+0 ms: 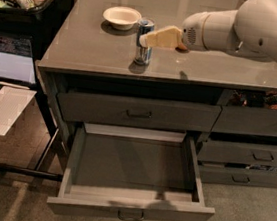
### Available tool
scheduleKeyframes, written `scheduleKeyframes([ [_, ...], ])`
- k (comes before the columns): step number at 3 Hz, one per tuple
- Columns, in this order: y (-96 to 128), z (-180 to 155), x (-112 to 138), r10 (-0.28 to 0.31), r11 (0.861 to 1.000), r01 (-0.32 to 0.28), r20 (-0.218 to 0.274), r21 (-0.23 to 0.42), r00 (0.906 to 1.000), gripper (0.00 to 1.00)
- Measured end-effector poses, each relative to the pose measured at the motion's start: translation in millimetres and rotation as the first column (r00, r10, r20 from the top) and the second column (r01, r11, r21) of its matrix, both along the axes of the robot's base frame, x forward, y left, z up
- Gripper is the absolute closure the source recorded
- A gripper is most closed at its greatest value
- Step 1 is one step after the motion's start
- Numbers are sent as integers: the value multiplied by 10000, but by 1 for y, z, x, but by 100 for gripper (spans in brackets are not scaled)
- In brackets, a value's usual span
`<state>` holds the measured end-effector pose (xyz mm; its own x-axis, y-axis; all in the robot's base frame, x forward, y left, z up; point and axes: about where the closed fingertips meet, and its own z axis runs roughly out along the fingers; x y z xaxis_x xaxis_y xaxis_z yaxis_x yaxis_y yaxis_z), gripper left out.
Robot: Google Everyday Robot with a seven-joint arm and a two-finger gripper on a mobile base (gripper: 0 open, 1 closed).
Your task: Place redbull can into middle drawer
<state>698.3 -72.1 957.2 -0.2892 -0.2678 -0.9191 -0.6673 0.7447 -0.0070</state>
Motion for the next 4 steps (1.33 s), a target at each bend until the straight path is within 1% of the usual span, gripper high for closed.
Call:
scheduleKeyframes([
  [1, 34, -4, 26, 341, 9993, -343, 151, 122, 9993, 0],
  [2, 67, -9, 44, 769, 9970, -769, 149, -19, 9969, 0],
  [3, 92, -16, 54, 1234, 9919, -1235, -30, -301, 9923, 19],
  [4, 106, -24, 56, 1637, 9846, -1648, -231, -584, 9862, 42],
])
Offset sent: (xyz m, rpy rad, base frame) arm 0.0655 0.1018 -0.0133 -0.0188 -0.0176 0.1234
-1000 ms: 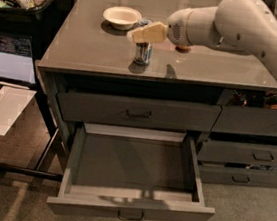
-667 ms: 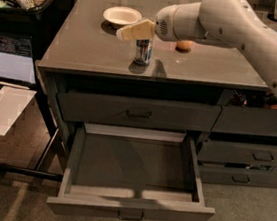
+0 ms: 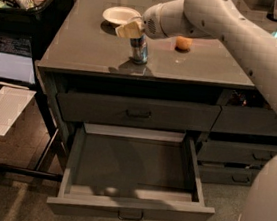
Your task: Place redbull can into middle drawer
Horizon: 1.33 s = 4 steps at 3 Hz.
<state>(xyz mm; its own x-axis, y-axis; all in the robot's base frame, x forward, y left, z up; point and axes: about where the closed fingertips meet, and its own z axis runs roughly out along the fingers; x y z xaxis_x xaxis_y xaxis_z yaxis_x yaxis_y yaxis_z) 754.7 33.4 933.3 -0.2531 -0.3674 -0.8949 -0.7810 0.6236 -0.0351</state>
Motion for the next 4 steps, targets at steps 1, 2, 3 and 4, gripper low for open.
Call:
scheduleKeyframes([
  [1, 2, 1, -4, 227, 9997, -227, 41, 4, 9997, 66],
  [2, -7, 18, -18, 324, 9992, -334, 449, 199, 9985, 89],
  [3, -29, 45, -47, 436, 9965, -503, 972, 674, 9943, 100],
  [4, -59, 53, -81, 690, 9854, -851, 1111, 1474, 9914, 100],
])
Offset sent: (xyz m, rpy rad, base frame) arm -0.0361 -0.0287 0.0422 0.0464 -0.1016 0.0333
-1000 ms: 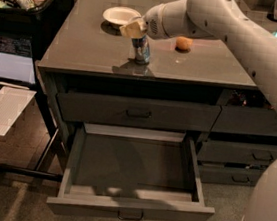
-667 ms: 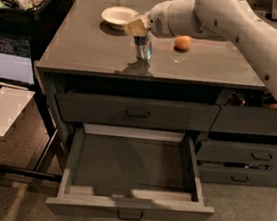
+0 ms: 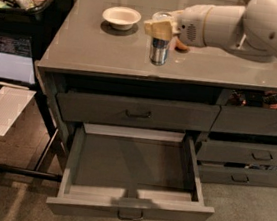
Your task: Place redbull can into middle drawer
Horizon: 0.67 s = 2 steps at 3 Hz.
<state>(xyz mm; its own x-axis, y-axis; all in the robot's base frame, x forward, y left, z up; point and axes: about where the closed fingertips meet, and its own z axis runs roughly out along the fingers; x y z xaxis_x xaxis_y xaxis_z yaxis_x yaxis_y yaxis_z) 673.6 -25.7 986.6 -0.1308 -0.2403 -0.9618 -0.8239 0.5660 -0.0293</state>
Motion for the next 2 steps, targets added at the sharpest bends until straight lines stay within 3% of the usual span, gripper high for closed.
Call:
scheduleKeyframes([
  [1, -33, -18, -31, 216, 9953, -185, -313, 954, 9993, 100],
  [2, -53, -57, -45, 501, 9831, -417, -425, 1782, 9978, 100],
])
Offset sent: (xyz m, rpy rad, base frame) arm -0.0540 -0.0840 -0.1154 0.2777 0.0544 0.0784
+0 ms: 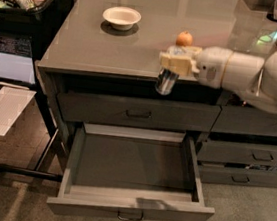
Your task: Place redbull can into middle drawer
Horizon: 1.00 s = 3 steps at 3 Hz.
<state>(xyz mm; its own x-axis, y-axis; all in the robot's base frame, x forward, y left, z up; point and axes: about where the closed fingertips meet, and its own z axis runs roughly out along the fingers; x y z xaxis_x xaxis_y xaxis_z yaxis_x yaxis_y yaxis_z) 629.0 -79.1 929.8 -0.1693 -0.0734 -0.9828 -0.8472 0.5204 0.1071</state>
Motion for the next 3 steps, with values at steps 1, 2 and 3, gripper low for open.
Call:
scheduleKeyframes([
  [1, -7, -43, -4, 453, 9979, -465, 280, 450, 9986, 100],
  [2, -11, -89, -7, 781, 9935, -832, 668, 774, 9947, 100],
  [3, -10, -138, -11, 1623, 9825, -1695, 914, 774, 9825, 100],
])
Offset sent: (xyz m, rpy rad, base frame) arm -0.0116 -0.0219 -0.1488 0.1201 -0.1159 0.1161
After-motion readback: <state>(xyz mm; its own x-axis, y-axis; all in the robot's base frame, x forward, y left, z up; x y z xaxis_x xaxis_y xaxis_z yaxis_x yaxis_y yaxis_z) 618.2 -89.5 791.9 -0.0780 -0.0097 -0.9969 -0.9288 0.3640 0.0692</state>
